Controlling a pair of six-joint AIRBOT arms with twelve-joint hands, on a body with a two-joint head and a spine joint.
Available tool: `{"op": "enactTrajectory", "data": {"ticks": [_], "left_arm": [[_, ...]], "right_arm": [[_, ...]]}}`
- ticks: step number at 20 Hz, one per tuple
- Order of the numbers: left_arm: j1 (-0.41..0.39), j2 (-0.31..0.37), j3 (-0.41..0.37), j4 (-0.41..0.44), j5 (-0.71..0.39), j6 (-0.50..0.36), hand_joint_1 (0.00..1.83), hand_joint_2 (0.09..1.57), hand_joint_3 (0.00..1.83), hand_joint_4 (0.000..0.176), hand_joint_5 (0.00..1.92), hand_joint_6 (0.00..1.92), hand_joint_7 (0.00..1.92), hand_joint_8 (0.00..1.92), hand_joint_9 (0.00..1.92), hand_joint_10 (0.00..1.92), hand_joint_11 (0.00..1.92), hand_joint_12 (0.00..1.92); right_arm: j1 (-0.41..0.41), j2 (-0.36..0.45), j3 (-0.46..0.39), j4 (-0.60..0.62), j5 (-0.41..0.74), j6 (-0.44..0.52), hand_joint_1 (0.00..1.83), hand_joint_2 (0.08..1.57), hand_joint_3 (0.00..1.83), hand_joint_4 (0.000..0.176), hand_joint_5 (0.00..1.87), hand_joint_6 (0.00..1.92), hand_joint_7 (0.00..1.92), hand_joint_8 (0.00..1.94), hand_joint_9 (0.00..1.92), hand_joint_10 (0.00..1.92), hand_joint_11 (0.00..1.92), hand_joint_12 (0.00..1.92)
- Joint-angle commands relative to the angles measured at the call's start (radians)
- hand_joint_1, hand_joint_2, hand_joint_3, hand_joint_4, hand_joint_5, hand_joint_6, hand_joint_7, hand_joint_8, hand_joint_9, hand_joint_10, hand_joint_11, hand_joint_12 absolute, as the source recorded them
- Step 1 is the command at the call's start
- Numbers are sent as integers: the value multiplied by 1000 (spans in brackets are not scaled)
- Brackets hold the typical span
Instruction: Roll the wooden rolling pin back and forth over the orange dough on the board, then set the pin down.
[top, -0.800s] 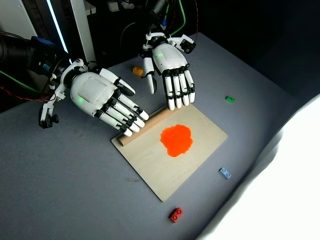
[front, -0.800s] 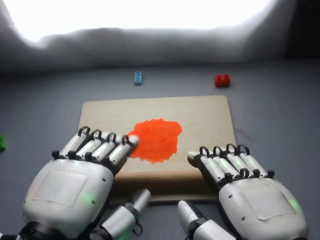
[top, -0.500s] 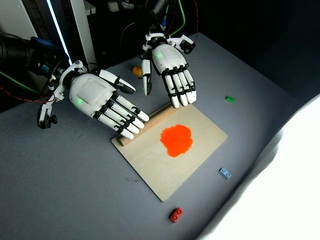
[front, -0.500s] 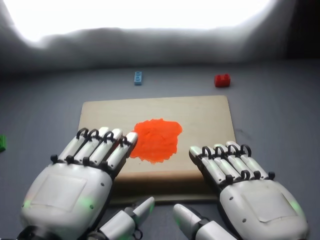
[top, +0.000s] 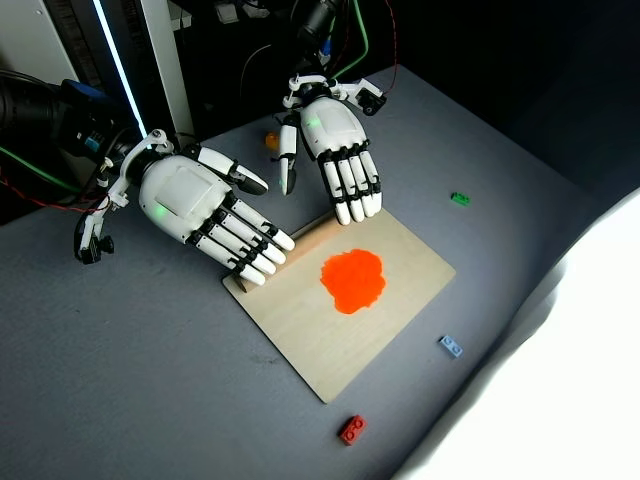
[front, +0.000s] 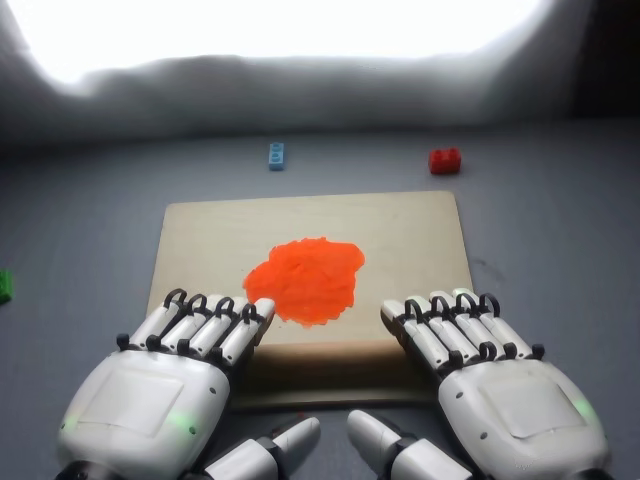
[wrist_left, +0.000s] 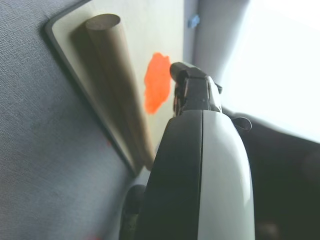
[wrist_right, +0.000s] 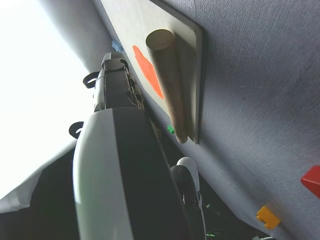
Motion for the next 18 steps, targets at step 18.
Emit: {"op": "enactTrajectory", "data": {"ticks": [18], "left_arm": [[-31,-77,133,118,-41,-47,0,1334,15,0,0,0,0,0,0,0,0,93]], "right_arm": [[45,-133,242,-91,43,64,0,1325,25,0,8,50,5,0,0,0,0,0]]}}
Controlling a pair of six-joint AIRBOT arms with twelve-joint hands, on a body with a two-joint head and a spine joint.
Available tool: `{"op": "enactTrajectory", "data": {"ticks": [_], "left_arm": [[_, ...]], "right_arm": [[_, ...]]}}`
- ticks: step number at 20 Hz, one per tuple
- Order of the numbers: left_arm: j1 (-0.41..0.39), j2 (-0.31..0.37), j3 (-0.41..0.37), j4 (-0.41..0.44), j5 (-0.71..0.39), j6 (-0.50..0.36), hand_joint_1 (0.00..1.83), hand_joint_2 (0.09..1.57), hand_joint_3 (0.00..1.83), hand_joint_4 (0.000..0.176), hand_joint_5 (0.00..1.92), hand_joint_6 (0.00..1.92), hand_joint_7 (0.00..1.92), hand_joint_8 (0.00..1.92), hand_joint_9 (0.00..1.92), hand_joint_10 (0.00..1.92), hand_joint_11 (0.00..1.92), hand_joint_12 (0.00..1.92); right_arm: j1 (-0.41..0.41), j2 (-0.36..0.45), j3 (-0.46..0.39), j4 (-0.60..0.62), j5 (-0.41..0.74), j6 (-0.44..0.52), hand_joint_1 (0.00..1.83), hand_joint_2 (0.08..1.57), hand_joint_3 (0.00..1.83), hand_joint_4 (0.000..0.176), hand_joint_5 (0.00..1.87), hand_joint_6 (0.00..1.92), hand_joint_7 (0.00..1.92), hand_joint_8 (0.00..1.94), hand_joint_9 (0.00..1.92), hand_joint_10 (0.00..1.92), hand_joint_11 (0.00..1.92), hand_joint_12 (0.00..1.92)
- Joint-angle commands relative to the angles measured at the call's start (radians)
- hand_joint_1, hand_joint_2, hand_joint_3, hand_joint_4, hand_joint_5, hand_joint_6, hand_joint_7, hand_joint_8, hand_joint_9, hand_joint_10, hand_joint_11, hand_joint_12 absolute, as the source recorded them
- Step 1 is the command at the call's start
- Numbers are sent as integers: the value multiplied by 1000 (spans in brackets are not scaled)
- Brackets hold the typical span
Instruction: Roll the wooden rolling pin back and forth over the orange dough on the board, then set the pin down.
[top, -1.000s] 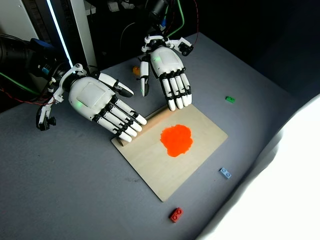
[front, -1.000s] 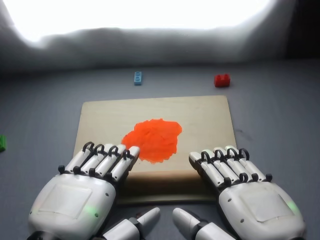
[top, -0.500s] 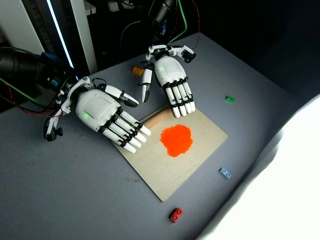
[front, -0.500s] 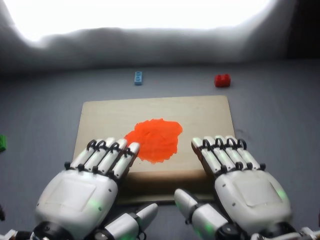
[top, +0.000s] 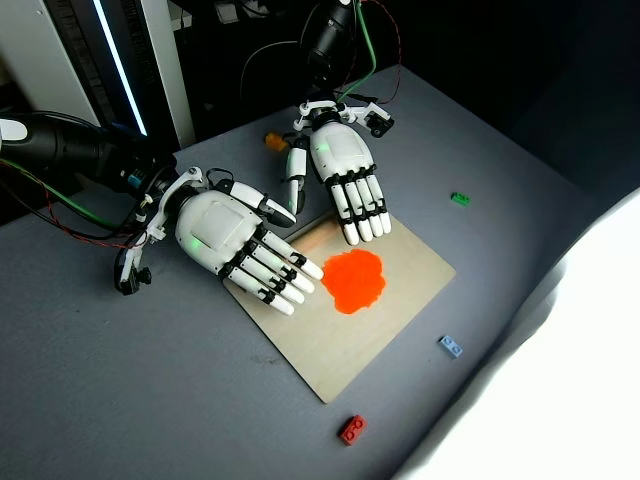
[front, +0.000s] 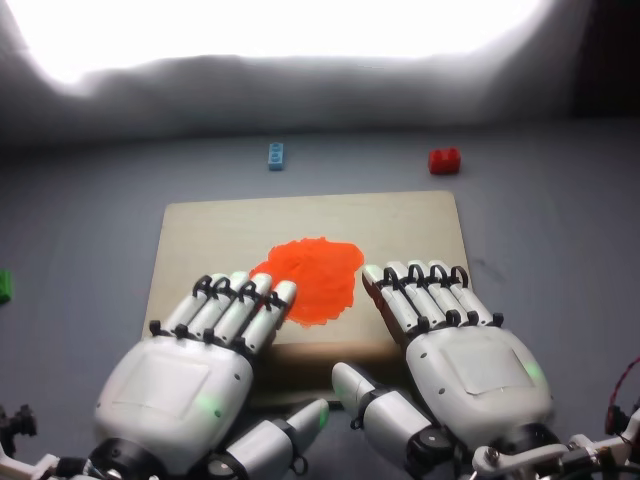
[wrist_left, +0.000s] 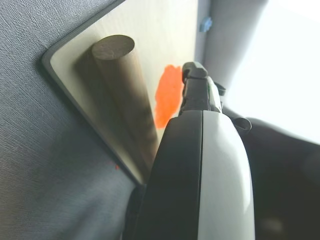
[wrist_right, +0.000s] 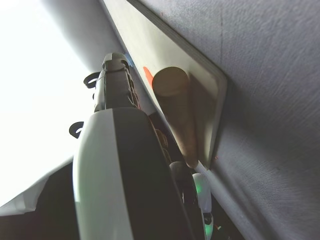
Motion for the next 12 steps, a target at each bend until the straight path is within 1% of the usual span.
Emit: {"op": "enactTrajectory", "data": {"ticks": [1,3,4,6,8,12], "left_arm": [[-5,-5,8,57,-98,-2,0,1336,15,0,0,0,0,0,0,0,0,85],[-4,-15,19,57,-99,-2,0,1337,10,0,0,0,0,0,0,0,0,122],[-8,-21,41,36,-104,-9,0,1336,8,0,0,0,0,0,0,0,0,125],[-10,-22,50,31,-104,-13,0,1336,8,0,0,0,0,0,0,0,0,127],[-12,-23,58,29,-104,-18,0,1344,7,0,0,0,0,0,0,0,0,221],[-11,-30,69,29,-104,-24,0,1353,8,0,0,0,0,0,0,0,0,199]], "right_arm": [[3,-4,14,-80,78,4,0,1331,28,0,5,48,3,1,0,0,0,0],[3,-15,44,-80,72,4,0,1333,29,0,7,48,10,4,0,0,0,0],[3,-18,74,-80,43,14,0,1332,27,0,12,48,19,7,0,0,0,0],[5,-19,74,-80,40,14,0,1334,28,0,15,49,26,10,9,4,0,0],[6,-22,74,-80,36,14,0,1343,31,0,30,52,40,13,25,10,0,0],[6,-28,79,-80,30,12,0,1340,28,0,19,44,34,8,15,6,0,0]]}}
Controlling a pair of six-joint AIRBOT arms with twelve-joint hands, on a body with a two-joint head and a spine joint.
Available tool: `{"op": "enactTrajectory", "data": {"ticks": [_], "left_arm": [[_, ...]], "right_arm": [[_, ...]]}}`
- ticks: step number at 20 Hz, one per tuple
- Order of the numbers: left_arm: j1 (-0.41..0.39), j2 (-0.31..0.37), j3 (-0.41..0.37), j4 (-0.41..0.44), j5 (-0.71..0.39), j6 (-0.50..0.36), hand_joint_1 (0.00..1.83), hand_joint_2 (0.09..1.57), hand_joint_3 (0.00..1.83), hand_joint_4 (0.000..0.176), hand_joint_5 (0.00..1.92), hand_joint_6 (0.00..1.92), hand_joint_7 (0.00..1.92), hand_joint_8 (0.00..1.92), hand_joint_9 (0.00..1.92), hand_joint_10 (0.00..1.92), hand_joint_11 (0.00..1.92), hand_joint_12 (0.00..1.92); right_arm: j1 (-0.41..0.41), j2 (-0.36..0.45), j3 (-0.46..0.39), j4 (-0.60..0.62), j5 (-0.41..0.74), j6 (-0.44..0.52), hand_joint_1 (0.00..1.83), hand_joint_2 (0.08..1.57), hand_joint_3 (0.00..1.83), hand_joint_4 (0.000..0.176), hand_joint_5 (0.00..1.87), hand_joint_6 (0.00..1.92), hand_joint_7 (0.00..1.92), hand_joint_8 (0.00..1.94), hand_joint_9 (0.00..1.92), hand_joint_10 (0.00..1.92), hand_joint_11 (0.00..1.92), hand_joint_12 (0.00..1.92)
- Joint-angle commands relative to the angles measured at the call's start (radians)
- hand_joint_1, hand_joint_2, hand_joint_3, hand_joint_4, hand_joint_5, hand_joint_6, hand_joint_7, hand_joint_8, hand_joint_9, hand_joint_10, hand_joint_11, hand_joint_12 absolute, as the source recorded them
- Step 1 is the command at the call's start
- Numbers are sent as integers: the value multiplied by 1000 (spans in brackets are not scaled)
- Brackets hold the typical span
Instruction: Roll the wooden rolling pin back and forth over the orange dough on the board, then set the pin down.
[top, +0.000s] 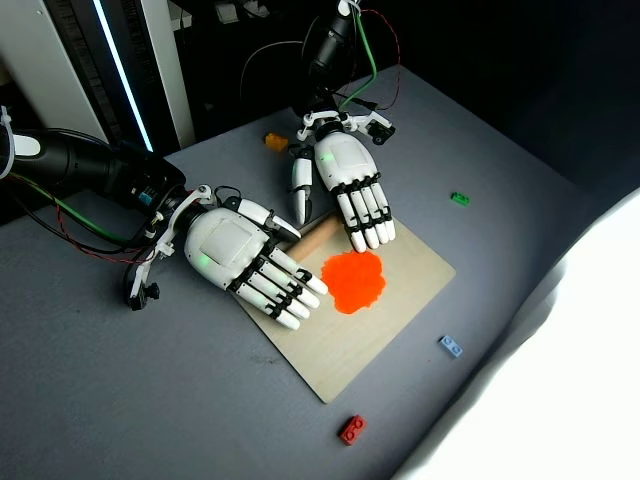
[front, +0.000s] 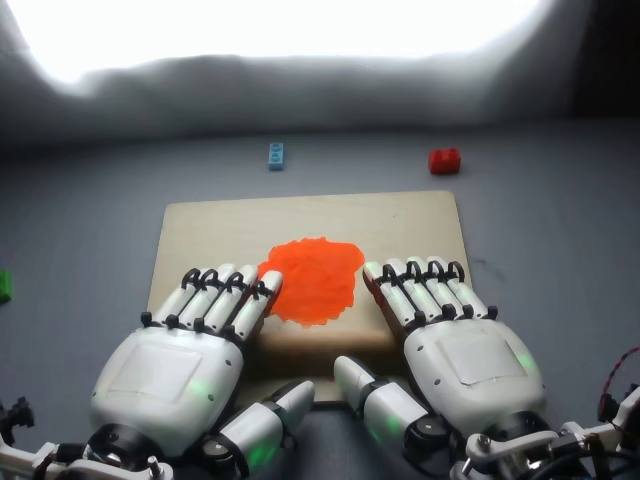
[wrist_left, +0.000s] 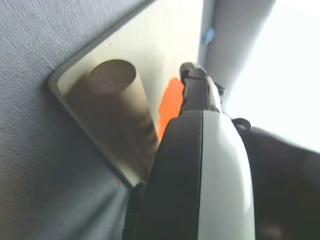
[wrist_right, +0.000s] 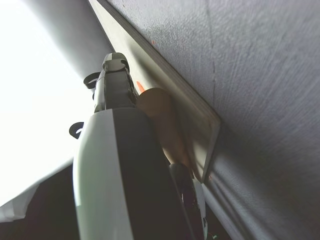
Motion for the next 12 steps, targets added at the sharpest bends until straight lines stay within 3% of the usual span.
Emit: {"op": "enactTrajectory", "data": {"ticks": [1,12], "left_arm": [[-5,-4,3,53,-101,-4,0,1354,8,0,0,0,0,0,0,0,0,195],[-30,-28,30,20,-101,7,0,1378,11,0,0,0,0,0,2,0,0,218]], "right_arm": [[6,-2,2,-74,71,3,0,1342,29,0,19,43,33,7,12,4,0,0],[26,-14,32,-74,58,5,0,1348,29,0,17,35,37,5,5,2,0,0]]}}
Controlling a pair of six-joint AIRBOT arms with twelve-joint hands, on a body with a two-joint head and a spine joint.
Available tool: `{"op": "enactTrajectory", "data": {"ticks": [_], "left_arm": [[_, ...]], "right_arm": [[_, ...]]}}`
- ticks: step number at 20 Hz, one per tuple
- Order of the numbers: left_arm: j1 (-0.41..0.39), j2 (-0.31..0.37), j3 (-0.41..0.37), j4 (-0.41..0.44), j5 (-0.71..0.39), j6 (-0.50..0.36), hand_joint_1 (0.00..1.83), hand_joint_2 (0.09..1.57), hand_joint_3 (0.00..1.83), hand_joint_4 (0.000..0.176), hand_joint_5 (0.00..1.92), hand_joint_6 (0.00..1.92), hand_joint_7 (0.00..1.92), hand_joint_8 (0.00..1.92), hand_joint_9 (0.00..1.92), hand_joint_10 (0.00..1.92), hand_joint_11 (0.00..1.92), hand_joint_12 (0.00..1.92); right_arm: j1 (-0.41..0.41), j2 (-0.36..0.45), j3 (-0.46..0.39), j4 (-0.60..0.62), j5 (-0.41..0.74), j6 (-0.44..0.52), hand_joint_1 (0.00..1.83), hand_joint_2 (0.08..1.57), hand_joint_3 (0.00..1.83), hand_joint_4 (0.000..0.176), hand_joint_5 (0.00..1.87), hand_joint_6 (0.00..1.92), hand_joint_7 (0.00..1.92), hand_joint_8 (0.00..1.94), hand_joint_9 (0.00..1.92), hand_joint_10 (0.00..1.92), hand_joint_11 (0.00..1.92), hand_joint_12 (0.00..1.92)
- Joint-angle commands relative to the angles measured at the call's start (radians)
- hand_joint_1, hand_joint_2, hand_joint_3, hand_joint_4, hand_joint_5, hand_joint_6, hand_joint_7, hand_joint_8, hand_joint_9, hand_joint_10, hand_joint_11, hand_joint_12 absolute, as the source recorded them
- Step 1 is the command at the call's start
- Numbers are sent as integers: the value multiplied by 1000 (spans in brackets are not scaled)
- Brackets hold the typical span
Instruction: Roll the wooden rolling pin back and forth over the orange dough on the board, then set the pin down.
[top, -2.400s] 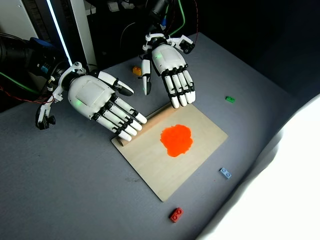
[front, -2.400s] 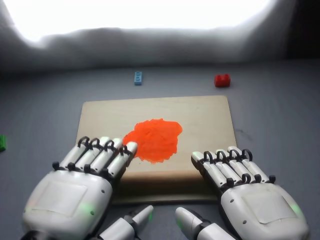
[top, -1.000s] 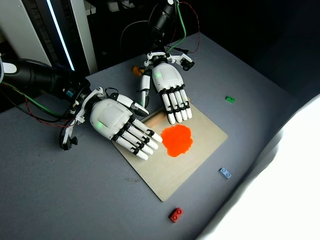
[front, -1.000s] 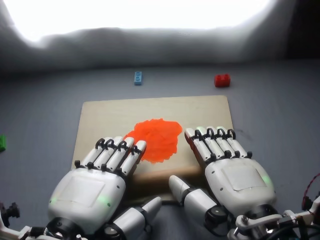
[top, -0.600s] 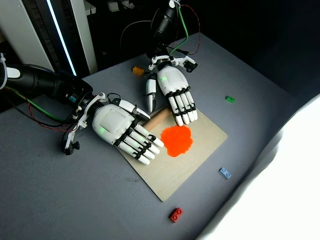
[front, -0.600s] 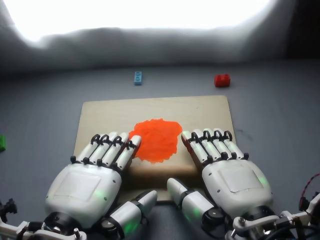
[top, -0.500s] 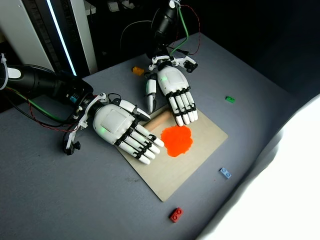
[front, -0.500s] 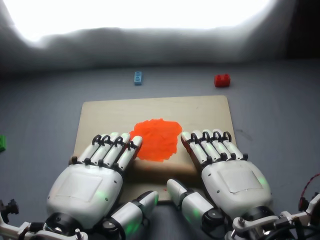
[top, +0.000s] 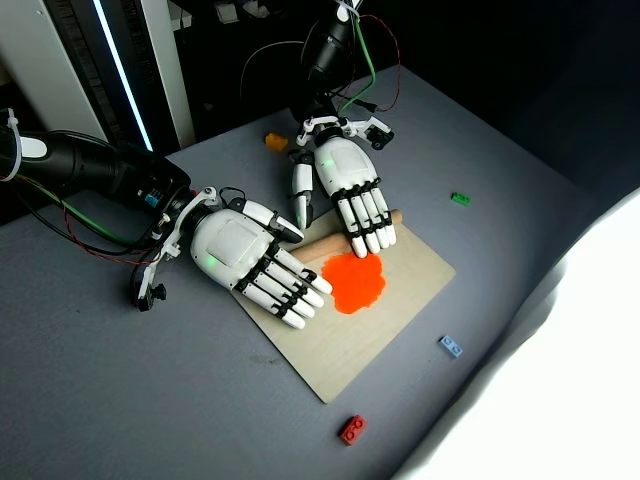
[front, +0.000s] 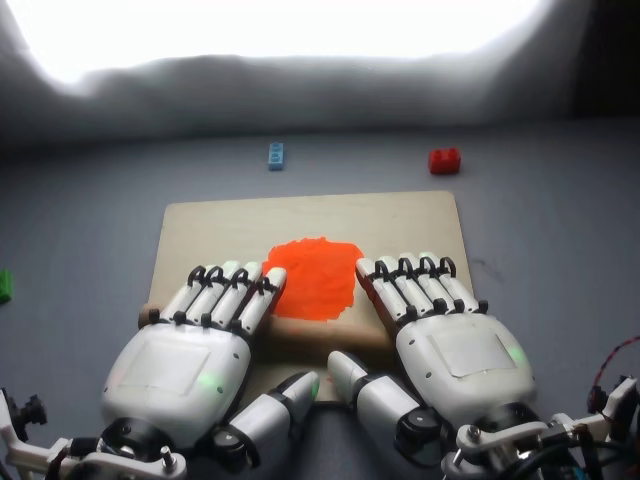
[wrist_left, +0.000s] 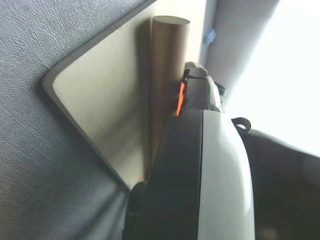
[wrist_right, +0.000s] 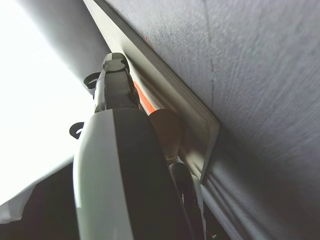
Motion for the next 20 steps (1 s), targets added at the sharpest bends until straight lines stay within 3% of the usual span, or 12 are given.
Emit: {"op": "enactTrajectory", "data": {"ticks": [1,20], "left_arm": [[-10,-4,7,50,-103,3,0,1377,8,0,0,0,0,0,0,0,0,192],[-36,-30,49,26,-100,2,0,1388,2,0,0,0,0,0,0,0,0,221]], "right_arm": [[12,1,5,-77,79,6,0,1348,28,0,7,30,26,0,0,0,0,0],[28,-4,40,-77,68,9,0,1353,24,0,31,29,66,9,28,11,0,0]]}}
